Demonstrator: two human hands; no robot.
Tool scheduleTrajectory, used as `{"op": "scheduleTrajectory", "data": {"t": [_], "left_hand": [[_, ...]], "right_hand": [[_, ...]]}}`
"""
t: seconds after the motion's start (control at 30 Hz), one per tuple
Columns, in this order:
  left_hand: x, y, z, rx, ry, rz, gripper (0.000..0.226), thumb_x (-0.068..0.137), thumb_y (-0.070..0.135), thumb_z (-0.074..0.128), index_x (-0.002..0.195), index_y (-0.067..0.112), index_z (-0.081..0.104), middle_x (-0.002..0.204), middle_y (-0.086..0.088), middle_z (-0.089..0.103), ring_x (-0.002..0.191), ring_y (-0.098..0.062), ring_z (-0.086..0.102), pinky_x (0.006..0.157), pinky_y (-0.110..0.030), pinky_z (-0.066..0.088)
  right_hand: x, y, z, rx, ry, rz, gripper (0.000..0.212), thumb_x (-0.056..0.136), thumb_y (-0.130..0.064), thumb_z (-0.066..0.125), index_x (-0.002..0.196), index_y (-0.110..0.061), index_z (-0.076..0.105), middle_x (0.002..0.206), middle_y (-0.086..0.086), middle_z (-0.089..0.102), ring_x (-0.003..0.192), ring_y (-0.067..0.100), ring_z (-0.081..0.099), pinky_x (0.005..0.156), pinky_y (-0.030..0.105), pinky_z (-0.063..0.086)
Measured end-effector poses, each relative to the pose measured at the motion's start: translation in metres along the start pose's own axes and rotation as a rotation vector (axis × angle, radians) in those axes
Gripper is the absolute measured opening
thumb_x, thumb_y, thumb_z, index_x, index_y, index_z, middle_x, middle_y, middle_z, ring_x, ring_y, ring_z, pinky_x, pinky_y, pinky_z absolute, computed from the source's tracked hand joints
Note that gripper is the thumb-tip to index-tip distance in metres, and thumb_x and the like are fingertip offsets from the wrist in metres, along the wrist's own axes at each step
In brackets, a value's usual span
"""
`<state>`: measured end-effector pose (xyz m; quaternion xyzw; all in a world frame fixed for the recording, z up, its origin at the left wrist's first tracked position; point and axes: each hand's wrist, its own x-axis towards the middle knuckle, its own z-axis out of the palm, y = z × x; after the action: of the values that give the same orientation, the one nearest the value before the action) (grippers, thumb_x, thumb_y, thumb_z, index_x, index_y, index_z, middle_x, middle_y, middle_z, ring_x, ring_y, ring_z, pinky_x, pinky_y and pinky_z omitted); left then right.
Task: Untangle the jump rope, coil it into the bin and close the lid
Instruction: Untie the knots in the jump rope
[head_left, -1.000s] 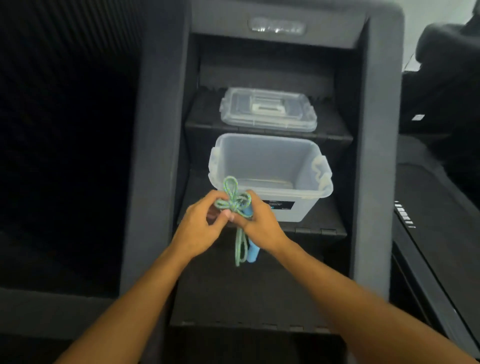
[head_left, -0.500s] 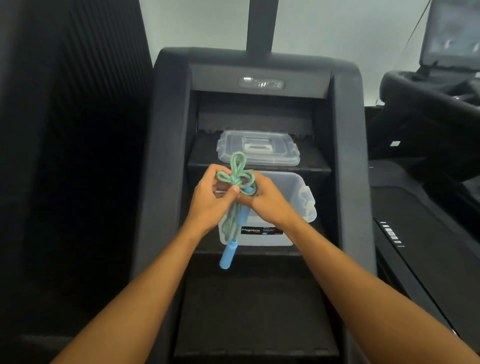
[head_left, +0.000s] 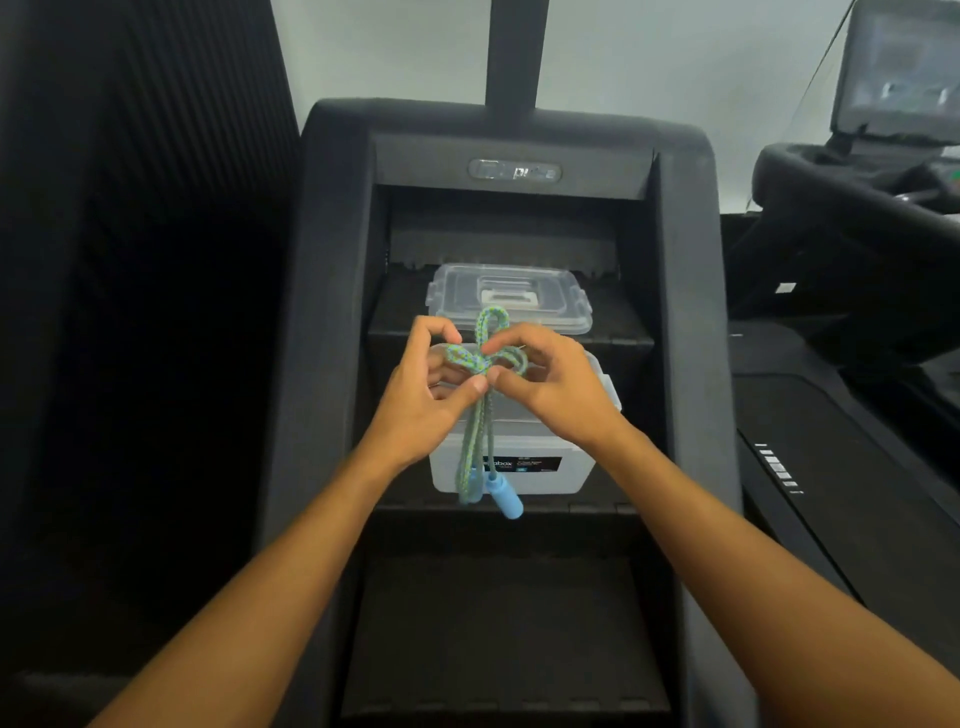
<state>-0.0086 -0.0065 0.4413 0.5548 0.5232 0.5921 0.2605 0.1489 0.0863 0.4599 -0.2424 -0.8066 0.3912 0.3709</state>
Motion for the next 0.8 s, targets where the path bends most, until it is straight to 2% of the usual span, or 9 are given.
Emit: {"op": "scheduleTrajectory", "data": {"t": [0.13,0.2,0.27,0.37,0.47,0.6,0.7,0.8], "left_hand": [[-0.004,-0.001,0.001,-0.012,0.028,-0.031,0.047,0.089,0.0,0.074,0.117,0.025,0.045,0.101,-0.006,0.072,0.086,-0.015,0.071,0.082,-0.038,0.058],[-0.004,-0.001,0.0,-0.035,0.041,-0.052,0.048,0.087,-0.003,0.073,0.12,0.022,0.049,0.099,-0.004,0.071,0.087,-0.014,0.07,0.084,-0.037,0.058],[-0.004,0.001,-0.001,-0.043,0.055,-0.059,0.044,0.087,-0.005,0.073,0.117,0.02,0.054,0.096,-0.002,0.069,0.088,-0.014,0.069,0.085,-0.037,0.059],[-0.003,0.005,0.003,-0.007,0.063,-0.037,0.041,0.085,-0.007,0.074,0.108,0.025,0.061,0.093,0.002,0.067,0.089,-0.012,0.068,0.088,-0.037,0.059],[-0.006,0.005,0.007,0.008,0.067,-0.03,0.041,0.086,-0.006,0.073,0.106,0.029,0.063,0.093,0.003,0.069,0.09,-0.012,0.068,0.089,-0.04,0.06],[-0.012,0.005,0.013,-0.03,0.077,-0.067,0.036,0.088,-0.005,0.071,0.104,0.022,0.055,0.096,-0.005,0.07,0.087,-0.015,0.071,0.087,-0.045,0.061],[-0.016,0.006,0.018,-0.025,0.091,-0.053,0.037,0.089,-0.004,0.07,0.098,0.021,0.044,0.092,-0.003,0.071,0.084,-0.019,0.073,0.086,-0.049,0.06],[-0.018,0.009,0.021,0.038,0.095,-0.007,0.035,0.091,-0.001,0.068,0.101,0.021,0.044,0.103,-0.003,0.069,0.081,-0.018,0.074,0.081,-0.044,0.062]], "right_hand": [[-0.001,0.002,-0.004,0.04,0.004,0.003,0.019,0.088,-0.007,0.073,0.105,-0.015,0.075,0.102,-0.001,0.075,0.094,0.027,0.07,0.083,0.051,0.057],[-0.001,0.002,-0.006,0.095,0.004,0.047,0.021,0.089,0.0,0.071,0.105,-0.012,0.075,0.103,0.006,0.075,0.094,0.028,0.072,0.085,0.049,0.06],[0.0,0.003,-0.008,0.122,0.009,0.074,0.02,0.089,0.004,0.069,0.103,-0.01,0.074,0.105,0.009,0.074,0.092,0.028,0.073,0.084,0.047,0.061],[-0.003,0.002,-0.008,0.096,0.034,0.066,0.019,0.088,0.003,0.07,0.098,-0.013,0.073,0.106,0.006,0.072,0.097,0.026,0.072,0.086,0.049,0.059],[-0.008,0.001,-0.009,0.089,0.026,0.064,0.02,0.085,0.001,0.074,0.1,-0.013,0.072,0.109,0.005,0.073,0.099,0.022,0.072,0.087,0.048,0.059],[-0.016,0.001,-0.009,0.069,0.02,0.036,0.029,0.08,-0.006,0.079,0.098,-0.027,0.071,0.109,0.006,0.073,0.098,0.024,0.073,0.086,0.051,0.059],[-0.019,0.0,-0.008,0.022,0.058,0.014,0.033,0.077,-0.013,0.082,0.095,-0.038,0.07,0.104,0.005,0.072,0.092,0.03,0.071,0.08,0.053,0.058],[-0.02,-0.001,-0.008,0.027,0.089,0.01,0.033,0.076,-0.014,0.083,0.093,-0.04,0.073,0.095,0.005,0.074,0.088,0.029,0.07,0.077,0.052,0.058]]}}
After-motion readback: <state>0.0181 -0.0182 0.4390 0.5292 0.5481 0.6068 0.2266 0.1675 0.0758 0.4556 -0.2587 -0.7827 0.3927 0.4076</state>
